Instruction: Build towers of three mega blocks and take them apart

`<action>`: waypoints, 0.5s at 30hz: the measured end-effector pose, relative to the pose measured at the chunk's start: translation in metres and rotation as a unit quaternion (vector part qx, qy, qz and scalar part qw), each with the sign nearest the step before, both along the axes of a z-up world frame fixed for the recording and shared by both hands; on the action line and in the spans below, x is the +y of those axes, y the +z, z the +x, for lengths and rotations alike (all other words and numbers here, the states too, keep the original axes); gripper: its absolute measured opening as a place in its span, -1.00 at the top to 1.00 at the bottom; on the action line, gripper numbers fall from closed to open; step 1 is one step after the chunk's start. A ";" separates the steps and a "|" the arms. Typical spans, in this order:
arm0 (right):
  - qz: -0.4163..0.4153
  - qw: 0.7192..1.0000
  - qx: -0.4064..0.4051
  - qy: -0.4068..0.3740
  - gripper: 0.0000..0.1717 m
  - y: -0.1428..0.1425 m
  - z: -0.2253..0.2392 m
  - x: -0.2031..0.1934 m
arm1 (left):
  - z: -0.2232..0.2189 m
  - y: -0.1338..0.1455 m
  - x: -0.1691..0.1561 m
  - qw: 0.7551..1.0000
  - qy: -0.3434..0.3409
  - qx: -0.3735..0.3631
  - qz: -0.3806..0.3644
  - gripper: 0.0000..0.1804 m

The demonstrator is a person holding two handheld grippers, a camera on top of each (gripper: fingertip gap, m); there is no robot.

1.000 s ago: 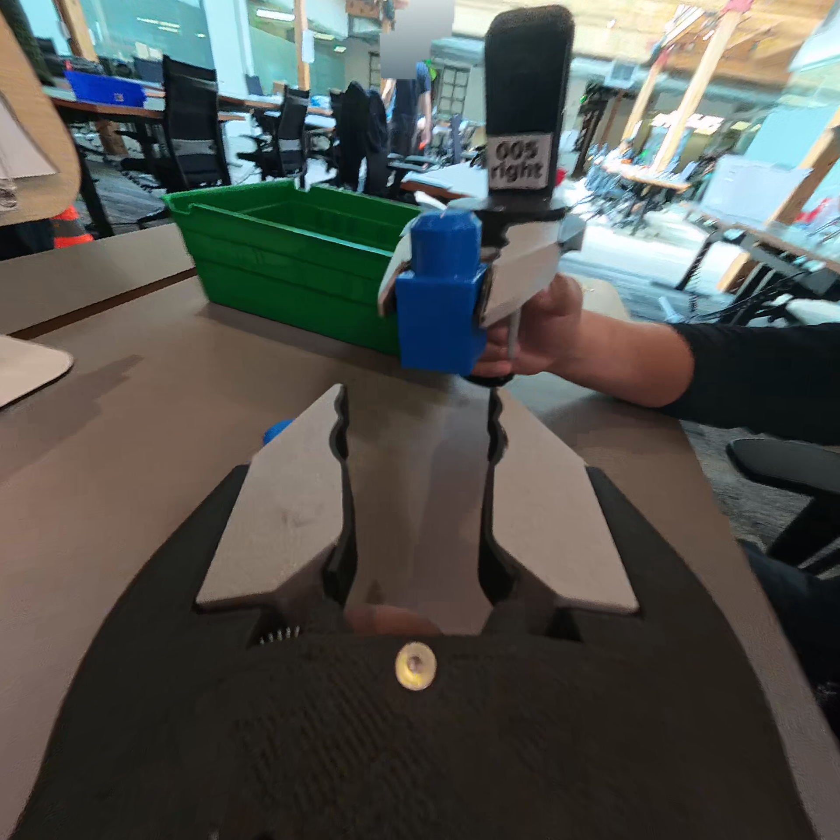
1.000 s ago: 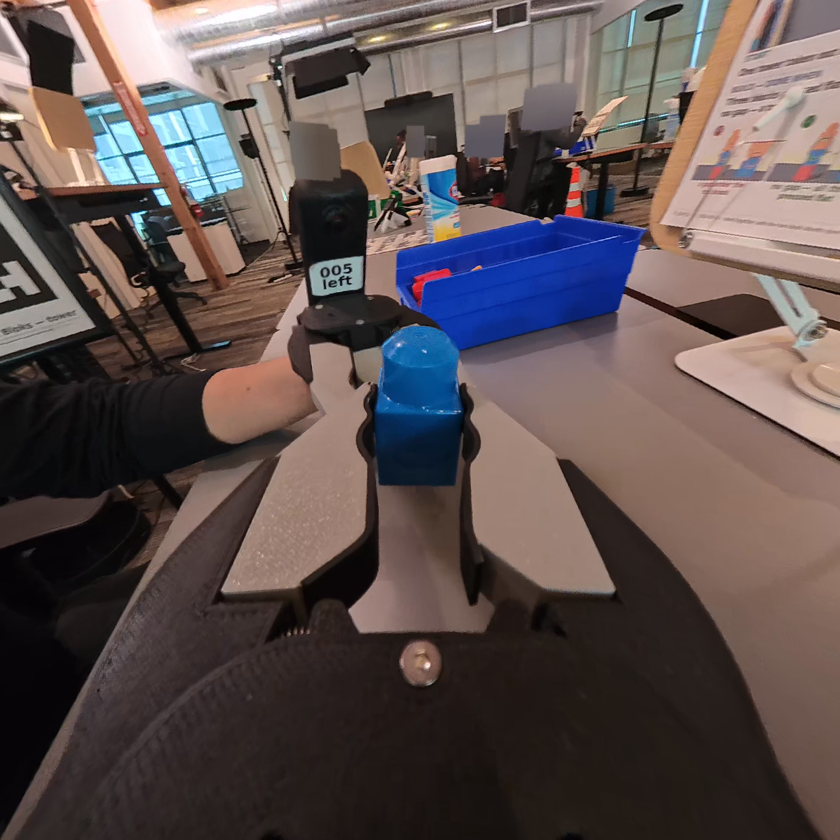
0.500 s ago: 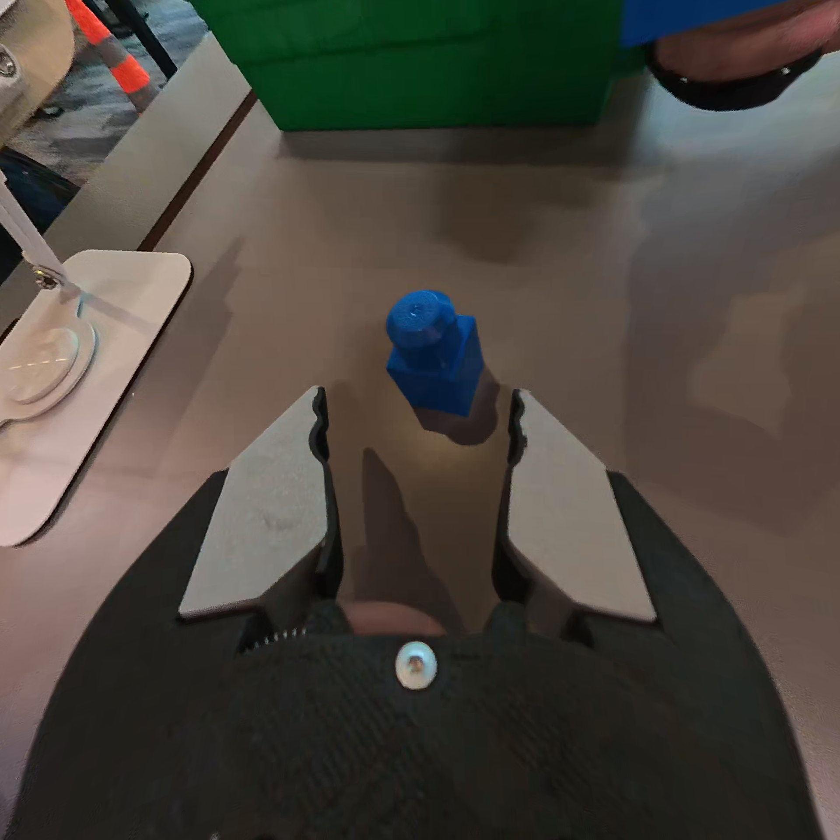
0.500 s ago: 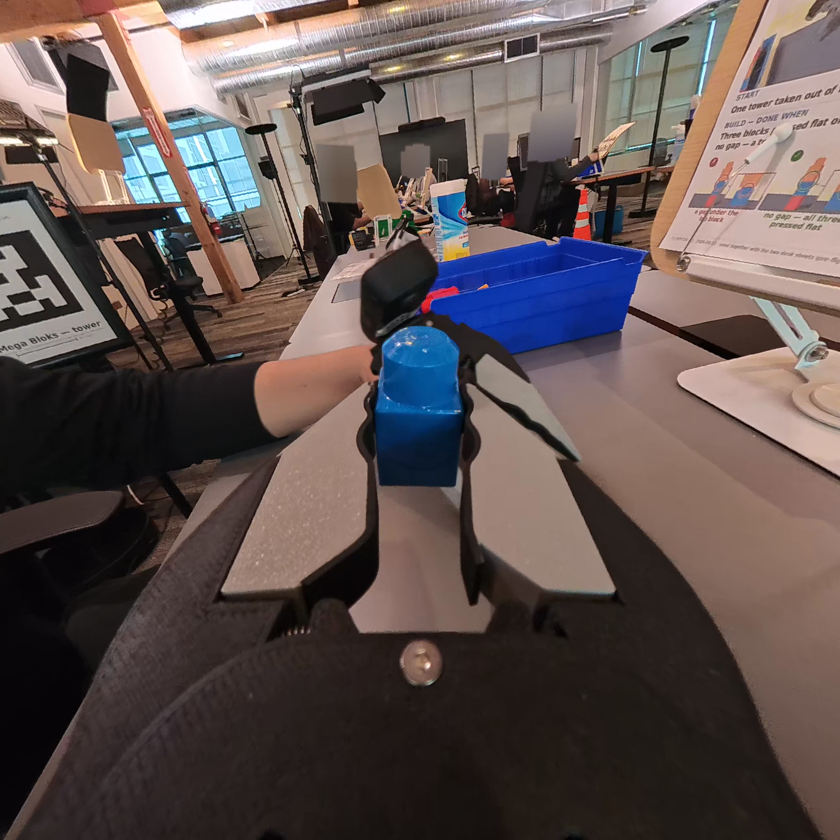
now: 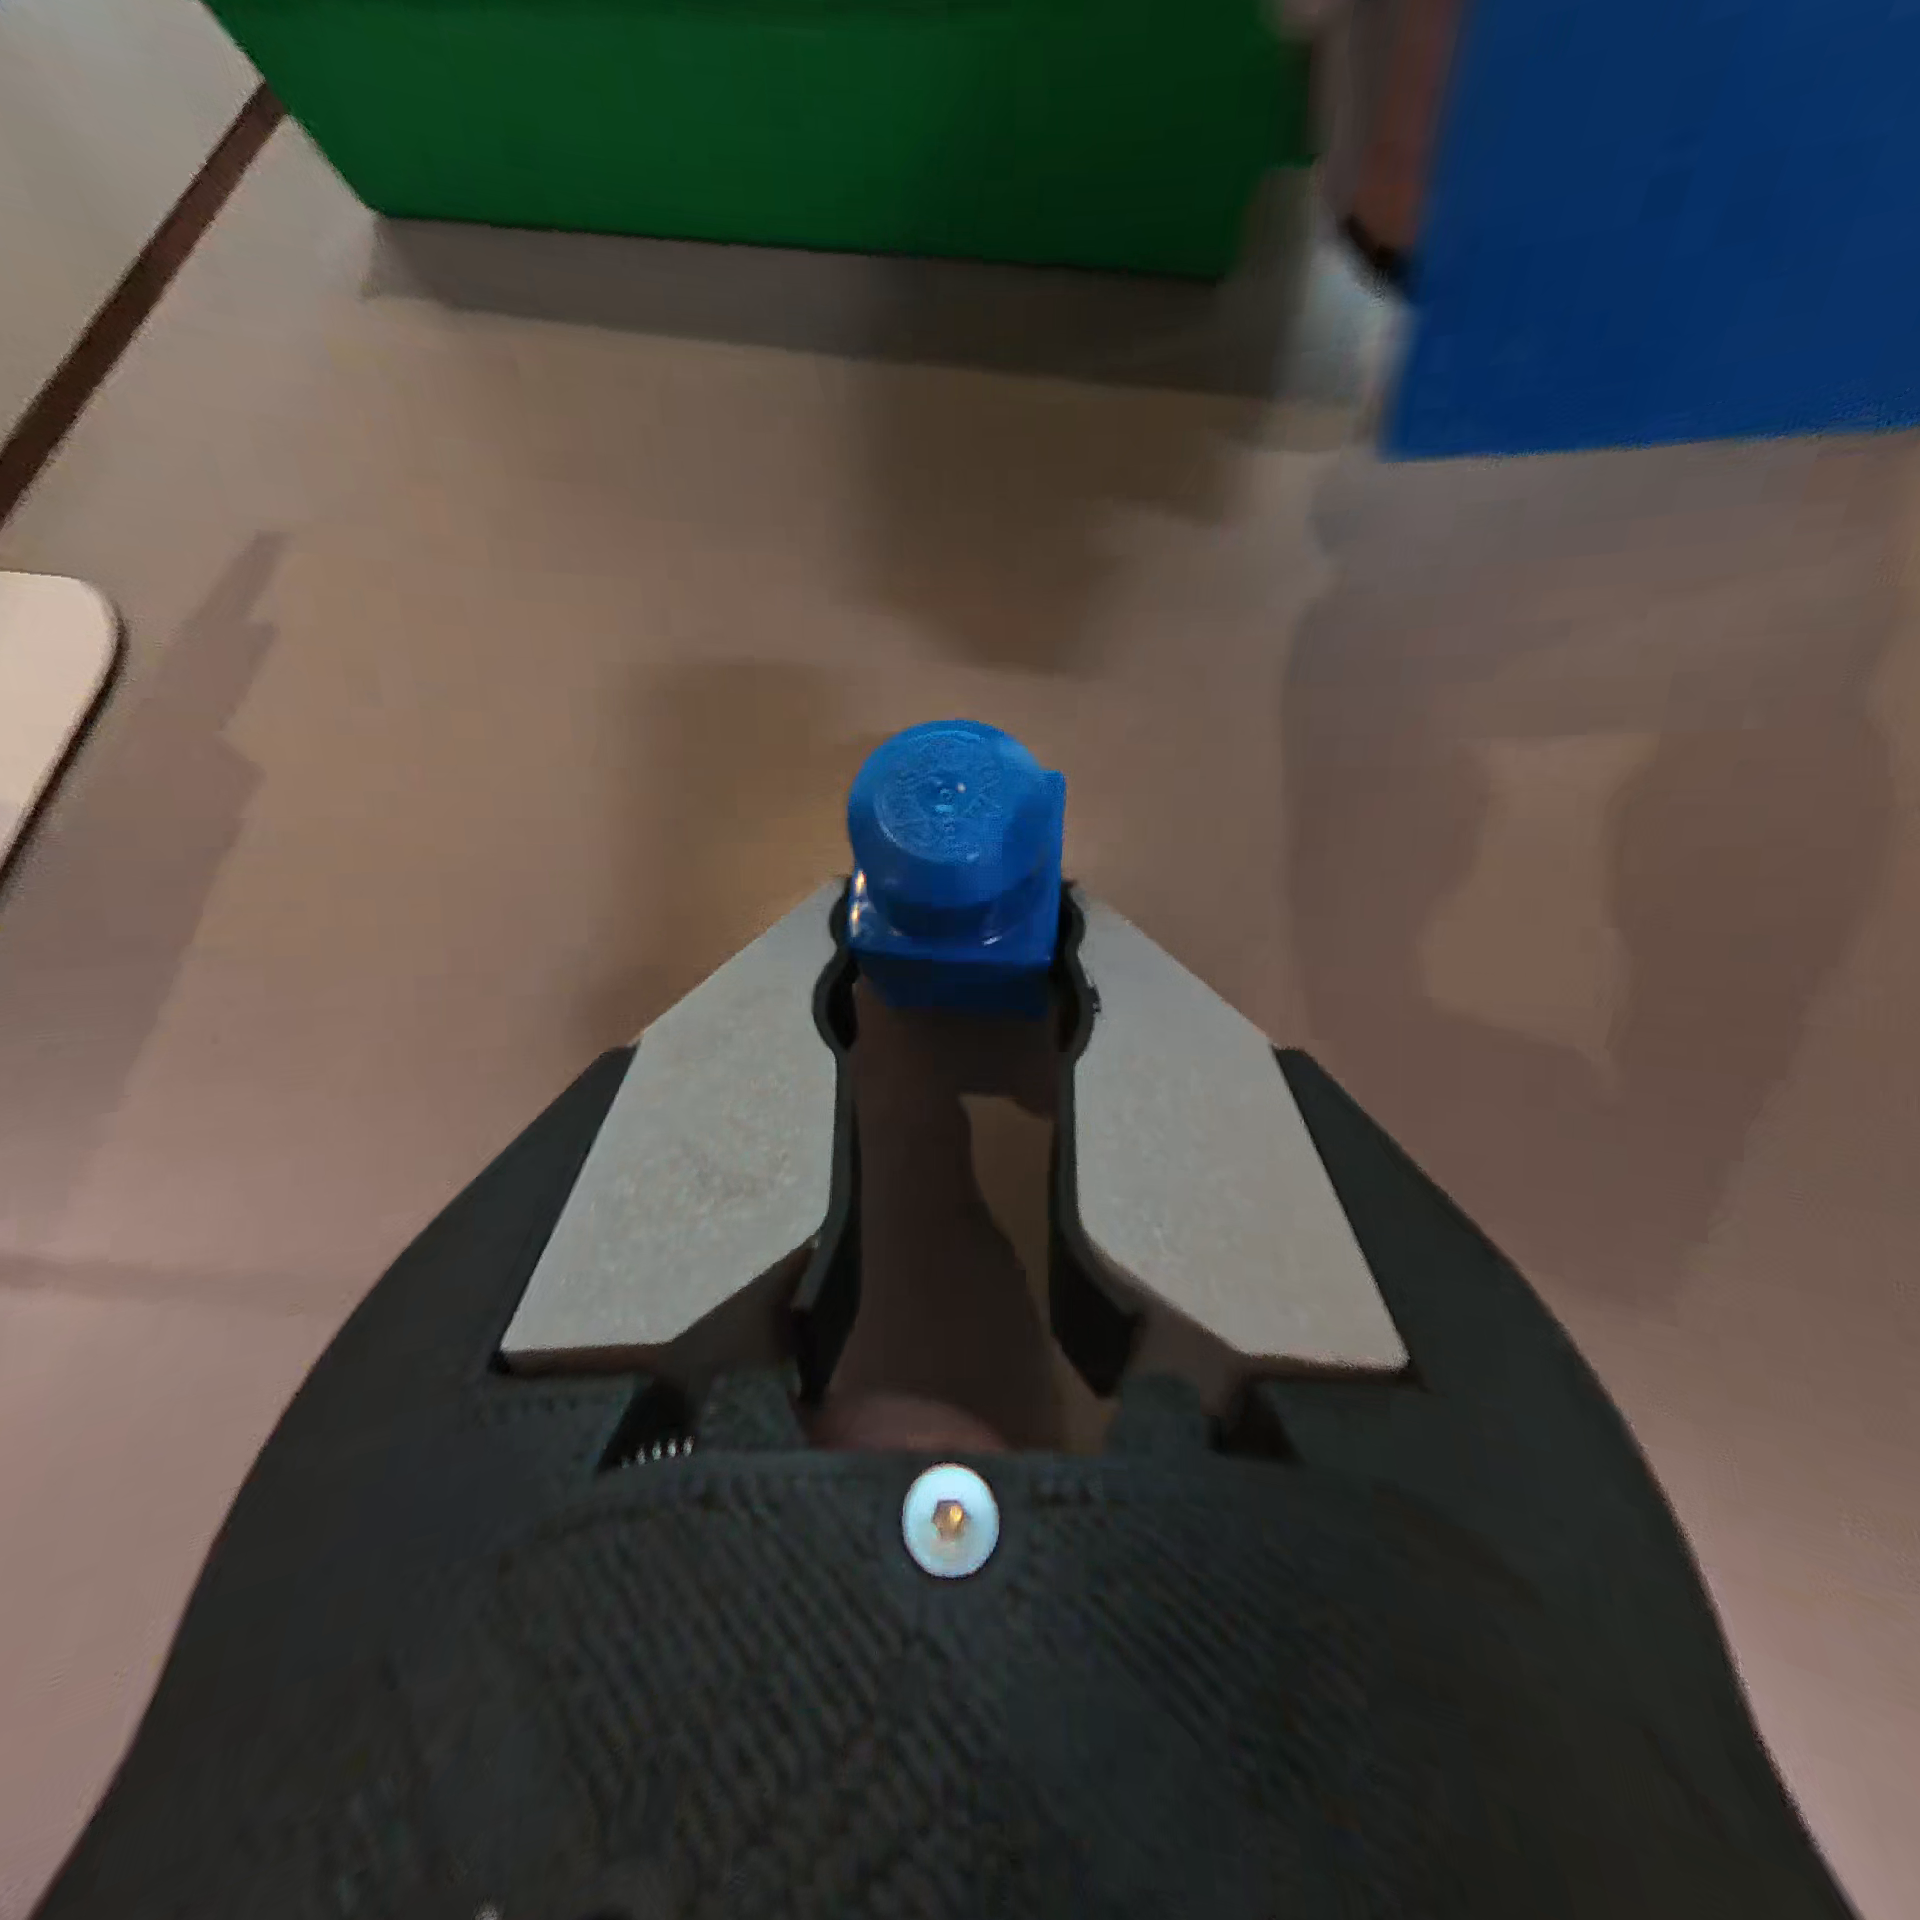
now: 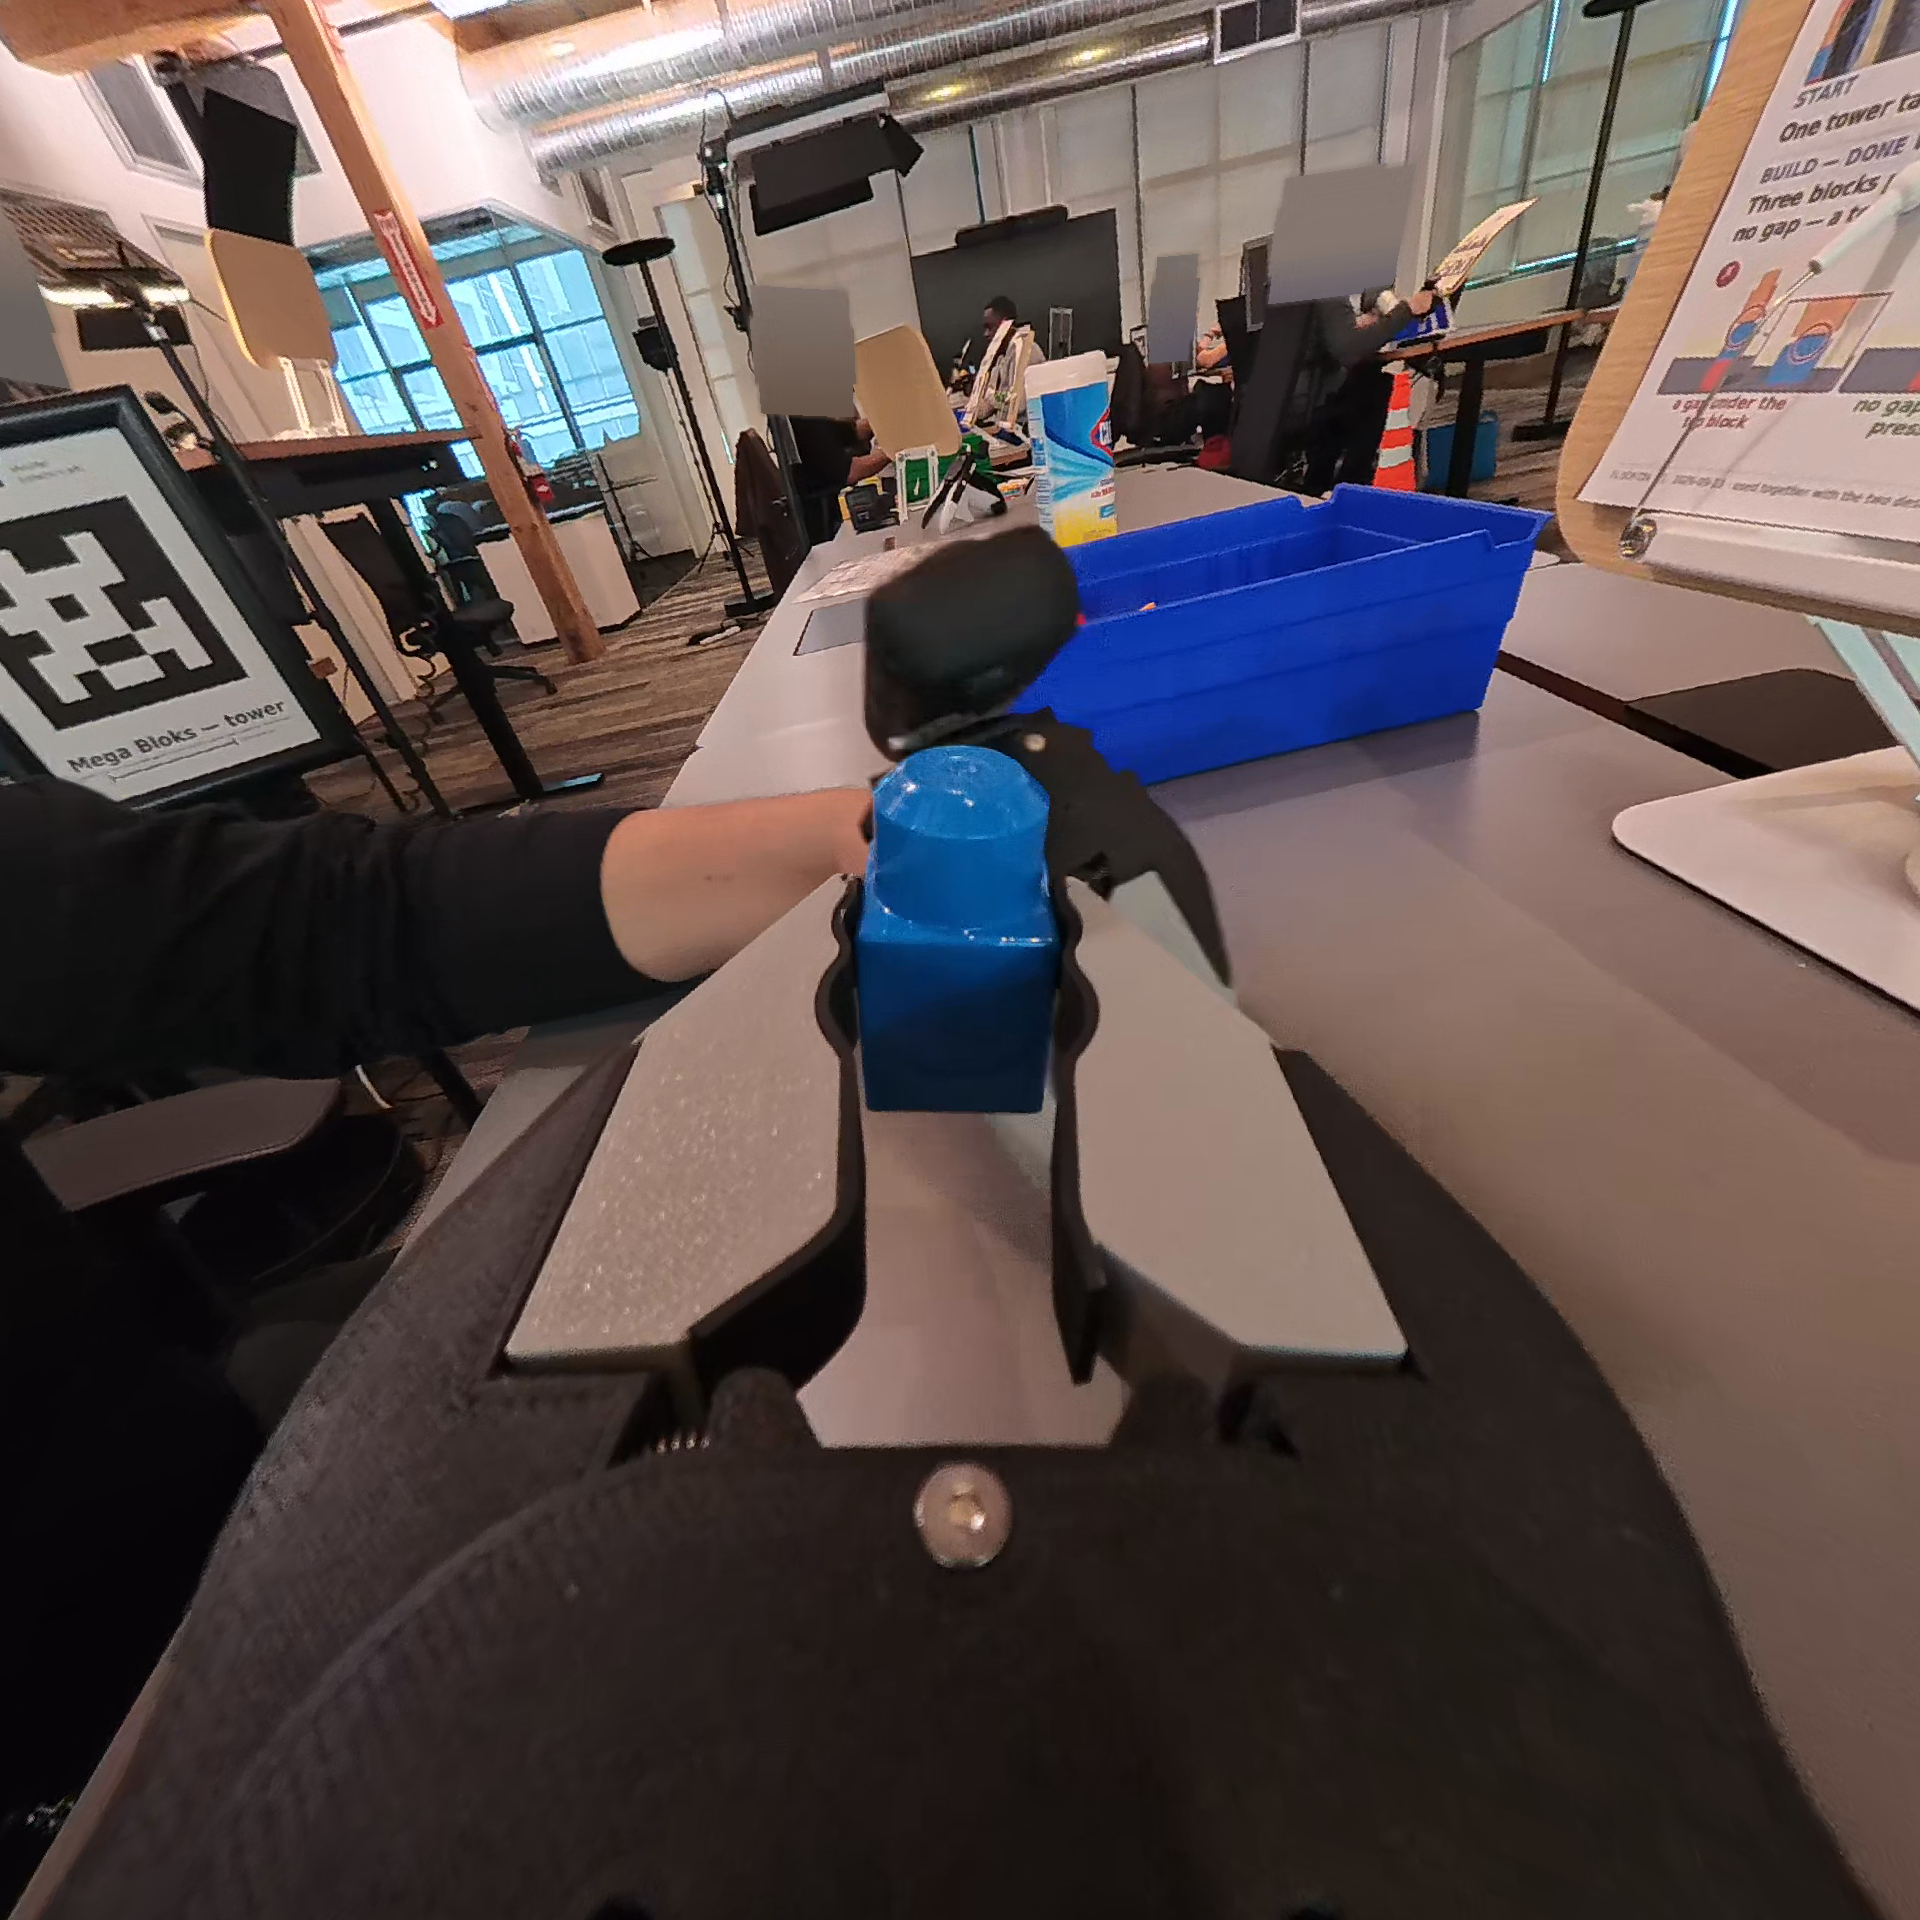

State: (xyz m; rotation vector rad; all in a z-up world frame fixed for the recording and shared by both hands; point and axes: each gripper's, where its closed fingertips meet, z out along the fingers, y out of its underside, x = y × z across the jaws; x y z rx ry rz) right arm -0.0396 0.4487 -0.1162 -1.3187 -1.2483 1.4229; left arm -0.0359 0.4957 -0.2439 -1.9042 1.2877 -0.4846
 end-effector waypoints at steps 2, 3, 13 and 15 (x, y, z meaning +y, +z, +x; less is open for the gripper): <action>-0.003 1.000 -0.005 0.007 0.62 -0.002 -0.001 -0.002 | 0.010 0.010 -0.022 0.999 -0.021 -0.043 -0.019 0.62; -0.003 1.000 -0.010 0.012 0.62 -0.004 -0.002 -0.004 | 0.013 0.014 -0.032 0.998 -0.027 -0.058 -0.024 0.62; 0.015 0.997 -0.079 0.018 0.62 -0.030 -0.014 -0.014 | 0.019 0.023 -0.058 0.995 -0.033 -0.087 -0.027 0.62; 0.021 0.996 -0.089 0.021 0.62 -0.034 -0.014 -0.015 | 0.022 0.025 -0.058 0.996 -0.034 -0.086 -0.017 0.62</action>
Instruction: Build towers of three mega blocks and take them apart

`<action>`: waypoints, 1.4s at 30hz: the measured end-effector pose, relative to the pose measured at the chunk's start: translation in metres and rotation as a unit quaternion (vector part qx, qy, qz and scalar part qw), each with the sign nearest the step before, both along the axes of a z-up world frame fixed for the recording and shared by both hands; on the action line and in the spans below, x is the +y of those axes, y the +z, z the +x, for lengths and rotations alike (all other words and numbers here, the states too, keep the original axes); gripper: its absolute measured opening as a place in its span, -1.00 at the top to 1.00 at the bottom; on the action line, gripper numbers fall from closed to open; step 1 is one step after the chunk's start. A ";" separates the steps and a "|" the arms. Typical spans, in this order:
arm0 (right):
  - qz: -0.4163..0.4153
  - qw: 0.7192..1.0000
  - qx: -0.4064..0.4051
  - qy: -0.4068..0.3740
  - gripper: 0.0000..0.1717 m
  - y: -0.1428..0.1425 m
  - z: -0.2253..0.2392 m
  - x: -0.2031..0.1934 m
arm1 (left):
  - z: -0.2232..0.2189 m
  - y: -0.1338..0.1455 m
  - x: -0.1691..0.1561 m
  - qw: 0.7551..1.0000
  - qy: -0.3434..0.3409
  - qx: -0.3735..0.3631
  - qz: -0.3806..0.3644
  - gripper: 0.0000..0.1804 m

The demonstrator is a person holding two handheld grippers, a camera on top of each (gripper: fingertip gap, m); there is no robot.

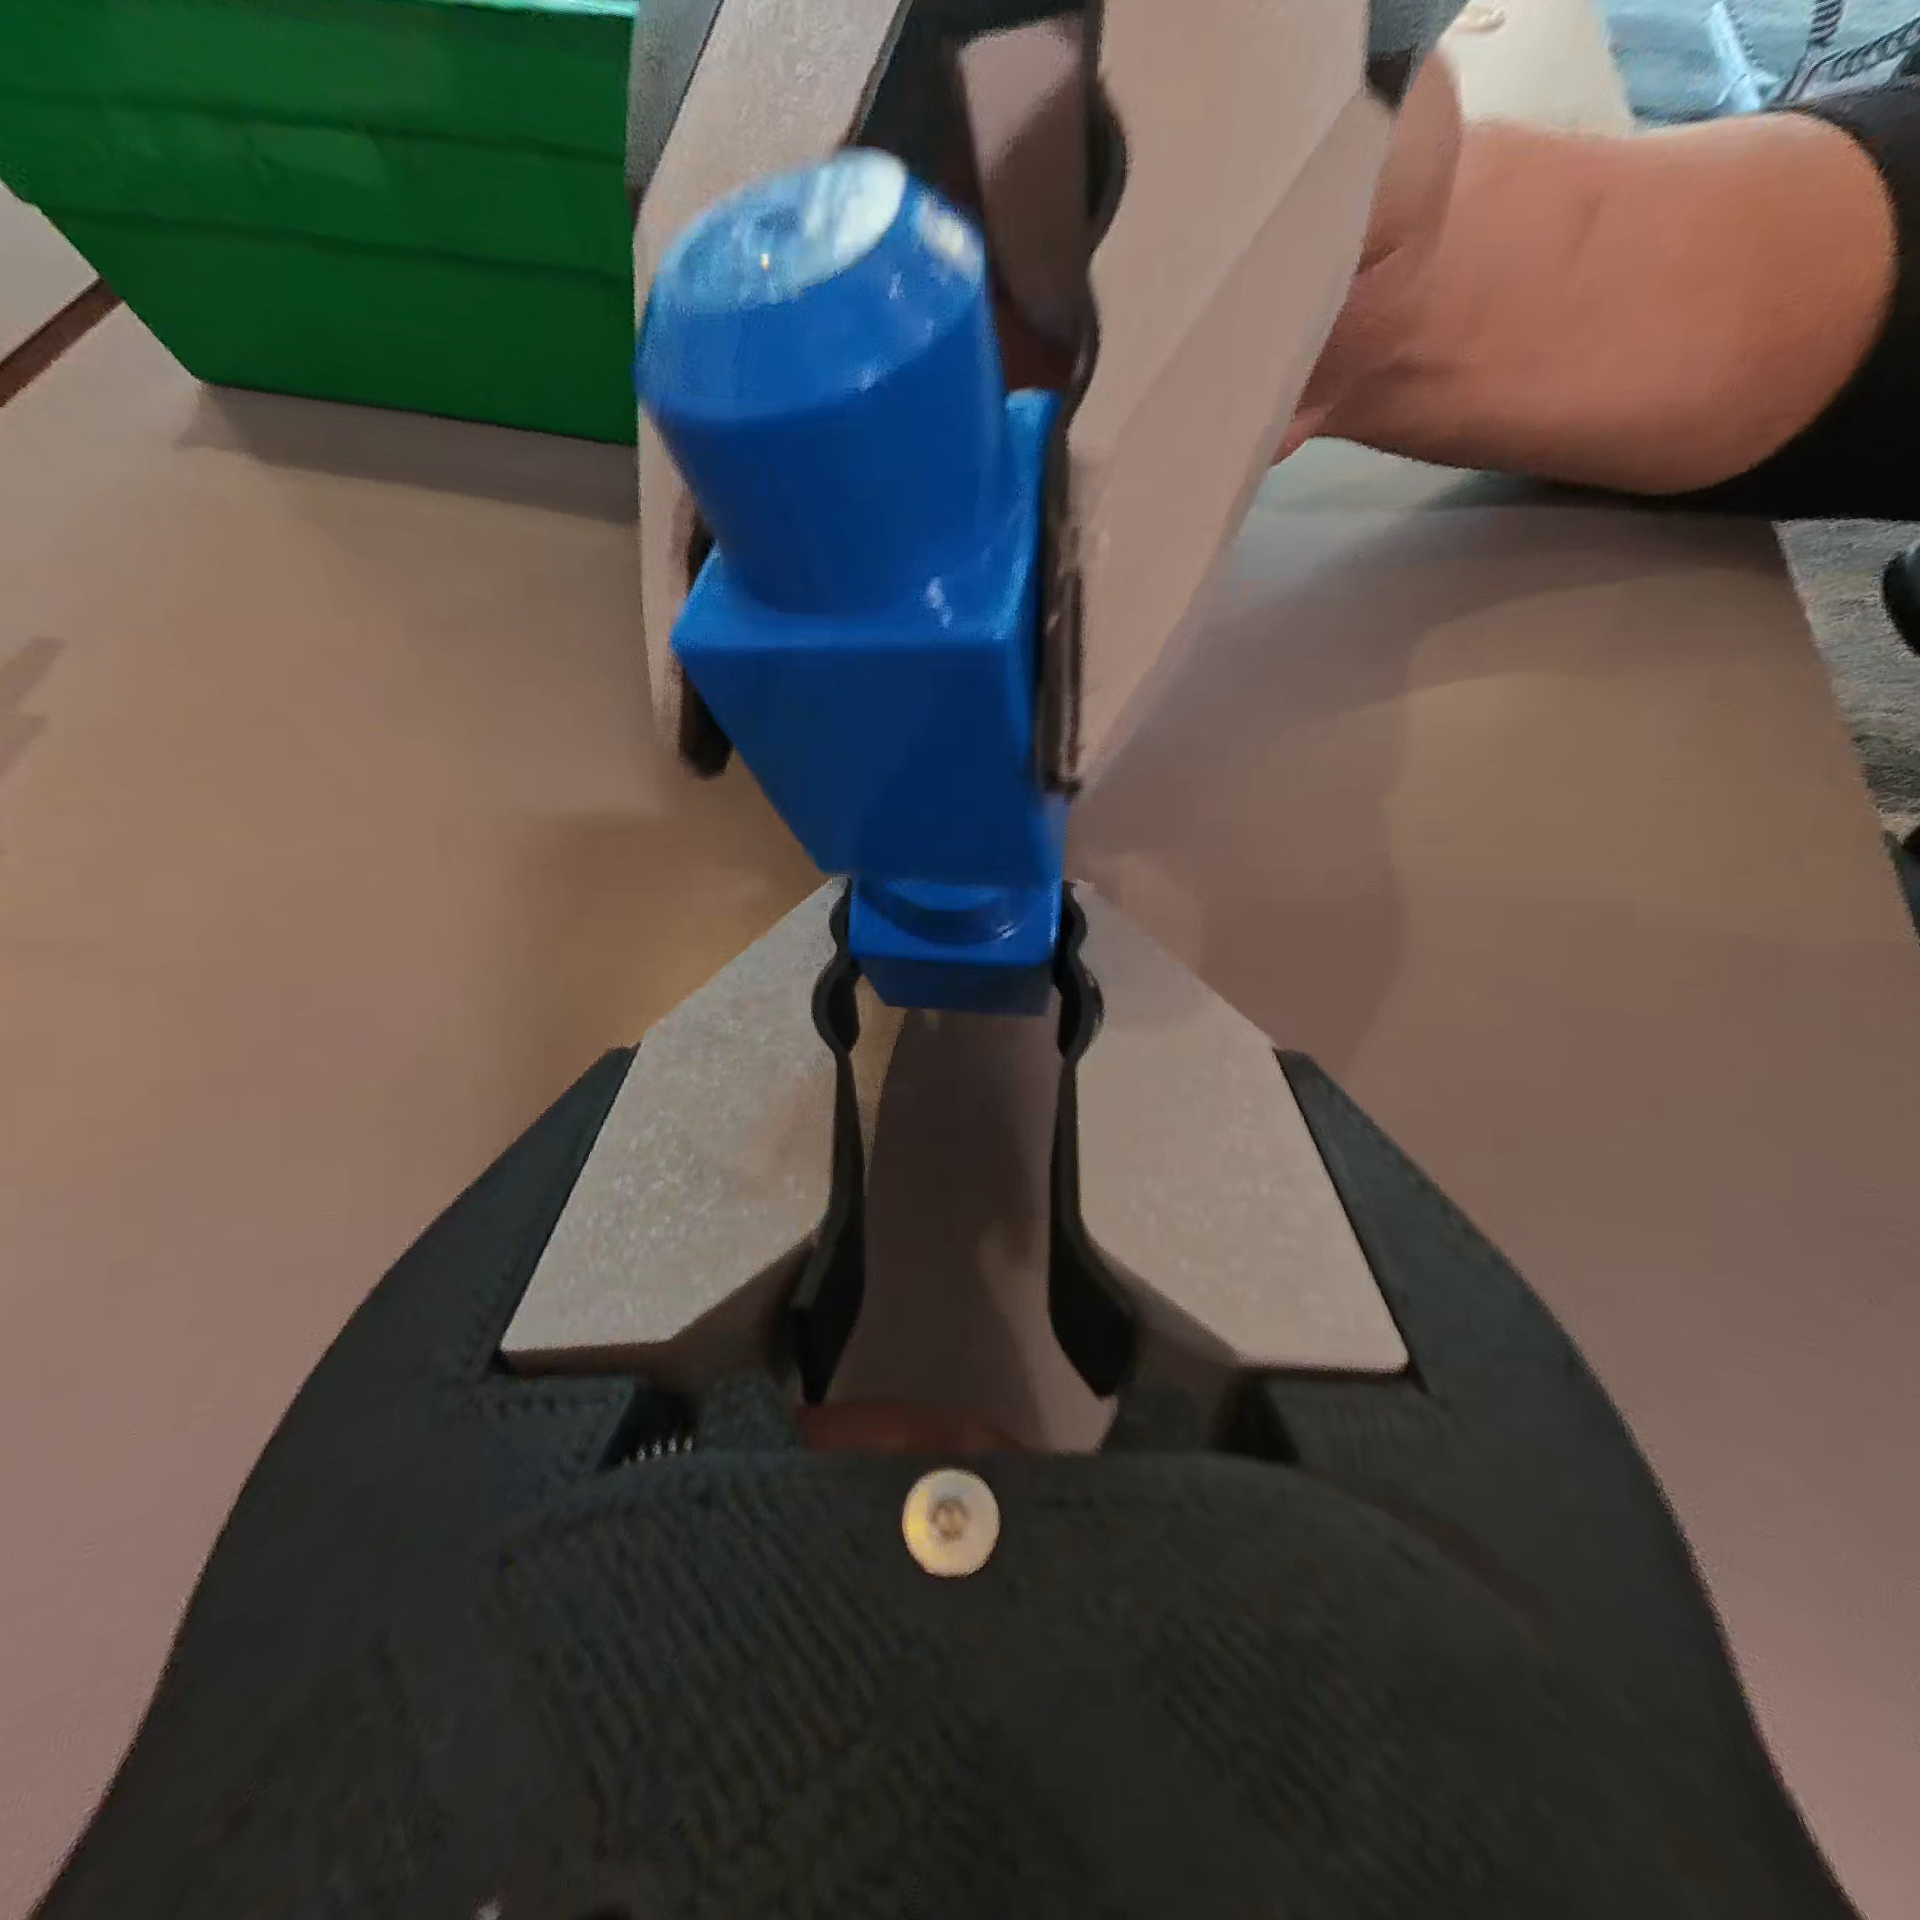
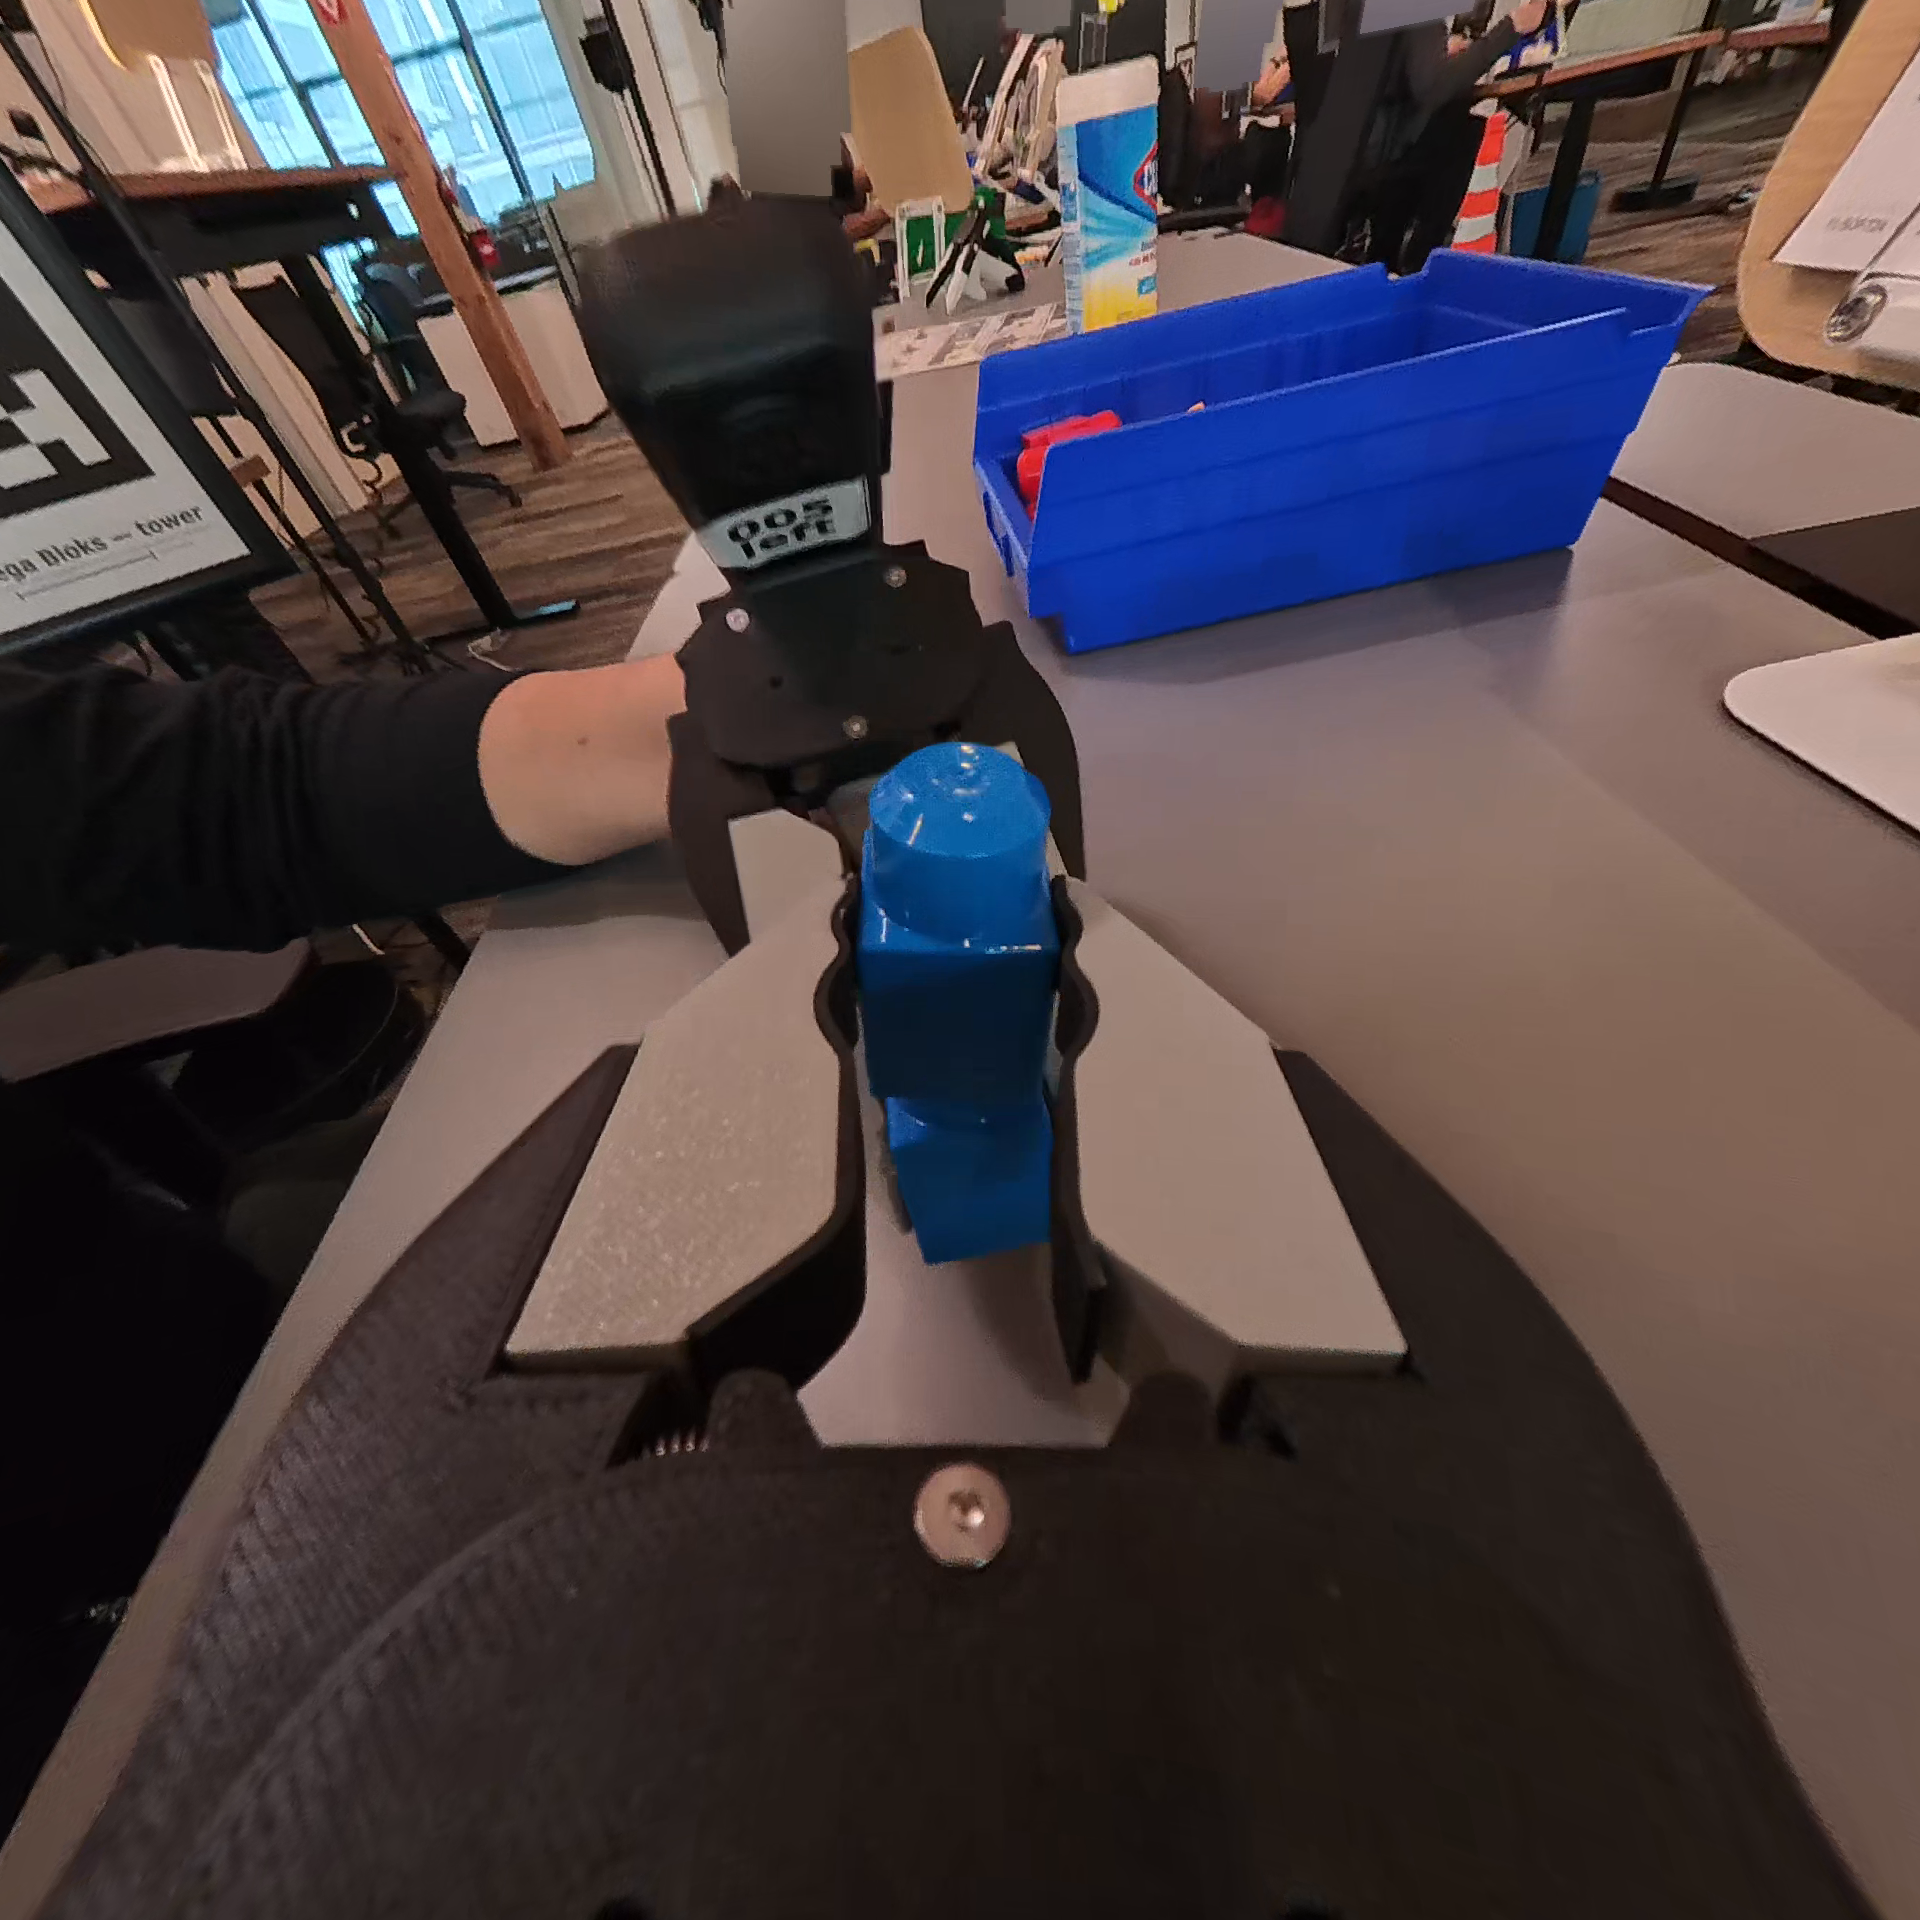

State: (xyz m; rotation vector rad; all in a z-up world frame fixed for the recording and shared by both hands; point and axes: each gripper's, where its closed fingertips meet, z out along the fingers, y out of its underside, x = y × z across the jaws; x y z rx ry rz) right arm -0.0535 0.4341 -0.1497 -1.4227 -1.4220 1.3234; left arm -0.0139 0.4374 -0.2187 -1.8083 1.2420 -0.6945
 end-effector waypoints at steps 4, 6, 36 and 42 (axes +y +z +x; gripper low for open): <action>0.019 0.999 -0.022 0.015 0.62 -0.009 -0.003 -0.006 | 0.003 0.000 -0.004 1.000 -0.007 0.006 -0.005 0.62; 0.025 0.998 -0.045 0.032 0.62 -0.016 0.000 -0.011 | 0.002 -0.005 -0.008 1.000 -0.018 0.018 -0.017 0.62; 0.000 0.997 0.072 -0.011 0.63 0.037 0.003 -0.008 | 0.006 0.057 -0.012 0.990 -0.014 -0.134 -0.039 0.63; 0.020 0.998 0.064 0.018 0.62 0.037 0.006 -0.019 | 0.010 0.057 -0.018 0.991 -0.028 -0.128 -0.038 0.63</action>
